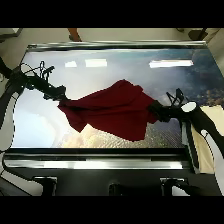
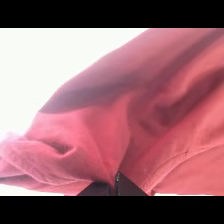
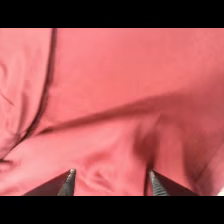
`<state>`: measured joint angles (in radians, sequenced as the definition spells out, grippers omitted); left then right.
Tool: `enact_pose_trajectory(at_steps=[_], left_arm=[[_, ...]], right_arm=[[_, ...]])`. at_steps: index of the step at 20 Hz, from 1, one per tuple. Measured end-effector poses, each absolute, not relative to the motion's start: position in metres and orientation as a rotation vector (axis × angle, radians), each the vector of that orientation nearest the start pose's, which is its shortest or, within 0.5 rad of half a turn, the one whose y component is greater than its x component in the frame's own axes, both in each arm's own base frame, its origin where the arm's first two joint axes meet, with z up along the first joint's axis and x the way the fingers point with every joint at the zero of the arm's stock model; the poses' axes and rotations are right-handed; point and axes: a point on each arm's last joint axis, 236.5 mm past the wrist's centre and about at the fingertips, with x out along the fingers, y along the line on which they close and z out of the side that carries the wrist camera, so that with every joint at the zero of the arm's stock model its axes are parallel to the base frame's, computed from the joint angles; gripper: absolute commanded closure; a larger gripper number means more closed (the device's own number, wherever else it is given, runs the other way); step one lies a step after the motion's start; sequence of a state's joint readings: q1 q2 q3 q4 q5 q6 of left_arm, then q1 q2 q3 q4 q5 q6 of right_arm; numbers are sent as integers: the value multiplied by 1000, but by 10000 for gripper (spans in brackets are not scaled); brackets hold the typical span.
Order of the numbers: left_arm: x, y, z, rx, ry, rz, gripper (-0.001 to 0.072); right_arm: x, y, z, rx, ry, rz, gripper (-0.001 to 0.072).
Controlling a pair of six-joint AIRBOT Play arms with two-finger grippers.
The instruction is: Fold the shirts.
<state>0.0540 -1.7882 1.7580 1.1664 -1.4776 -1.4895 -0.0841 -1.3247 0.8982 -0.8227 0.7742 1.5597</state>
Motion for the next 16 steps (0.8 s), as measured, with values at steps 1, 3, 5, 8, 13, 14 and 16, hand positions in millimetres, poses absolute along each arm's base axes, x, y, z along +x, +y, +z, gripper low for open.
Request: enact_pose_trajectory(at_steps=[1,3,5,8,13,14,16], left_arm=[[463,-68,-3,-306,1459,-313,673],[463,-69,-3,-304,1459,-314,674],[463,-70,-3,-299,1458,-318,673],[463,-70,-3,-291,1455,-326,674],[464,-70,-3,-285,1453,-331,673],[464,-70,-3,-285,1453,-331,673],[463,-71,-3,-287,1456,-334,674]], right_arm=[[410,78,-28,794,1115,95,133],[395,82,-18,723,1158,155,134],[364,86,-24,655,1264,200,134],[308,95,-55,648,1446,226,138],[276,125,-85,801,1500,245,146],[272,136,-88,817,1509,258,266],[276,149,-96,805,1493,255,677]])
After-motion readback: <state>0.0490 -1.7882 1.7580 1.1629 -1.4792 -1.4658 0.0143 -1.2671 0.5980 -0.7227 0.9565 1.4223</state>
